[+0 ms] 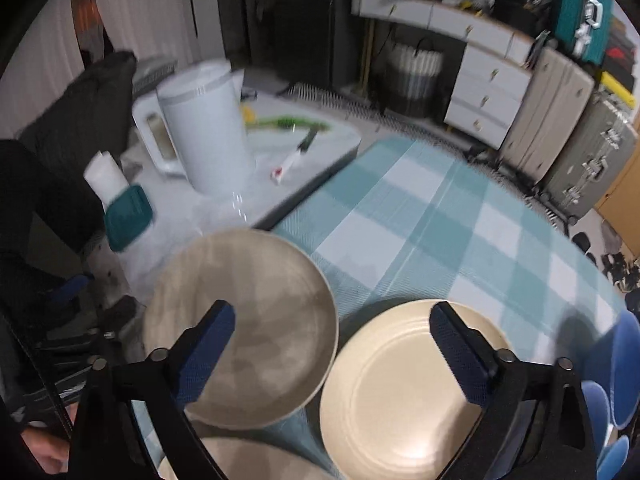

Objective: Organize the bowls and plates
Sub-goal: 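Close the left tool on the plate rim while the right tool grips the rim too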

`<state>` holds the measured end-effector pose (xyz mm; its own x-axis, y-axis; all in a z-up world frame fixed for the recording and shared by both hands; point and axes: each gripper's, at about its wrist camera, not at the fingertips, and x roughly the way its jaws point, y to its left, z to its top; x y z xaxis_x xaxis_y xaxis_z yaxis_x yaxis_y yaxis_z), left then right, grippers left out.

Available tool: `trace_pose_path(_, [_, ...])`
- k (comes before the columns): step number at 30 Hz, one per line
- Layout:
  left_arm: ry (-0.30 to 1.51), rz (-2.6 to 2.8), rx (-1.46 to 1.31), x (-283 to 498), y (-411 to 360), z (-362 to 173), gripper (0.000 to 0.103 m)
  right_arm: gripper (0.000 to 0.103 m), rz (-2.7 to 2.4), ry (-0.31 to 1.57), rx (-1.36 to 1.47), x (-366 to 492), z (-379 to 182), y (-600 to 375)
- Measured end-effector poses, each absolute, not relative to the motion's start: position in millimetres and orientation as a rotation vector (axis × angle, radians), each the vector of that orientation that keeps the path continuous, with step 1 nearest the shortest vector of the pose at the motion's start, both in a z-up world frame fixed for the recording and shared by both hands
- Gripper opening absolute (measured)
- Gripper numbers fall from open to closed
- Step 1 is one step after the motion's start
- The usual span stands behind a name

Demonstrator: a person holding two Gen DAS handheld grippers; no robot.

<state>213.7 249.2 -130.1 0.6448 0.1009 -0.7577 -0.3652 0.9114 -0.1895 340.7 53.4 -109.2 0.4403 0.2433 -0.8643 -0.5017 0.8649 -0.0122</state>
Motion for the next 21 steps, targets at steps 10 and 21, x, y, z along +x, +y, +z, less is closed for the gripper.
trace_pose_path(10, [0.9,0.257,-0.556,227.1,276.7,-161.1,0.101,0.073,0.497,1.123,-0.338,375.9,-159.5,70.6])
trace_pose_path(21, [0.935,0.211,-0.533,238.4,270.0,-171.7,0.085,0.05,0.51,1.179,-0.36,382.2,-177.3,67.3])
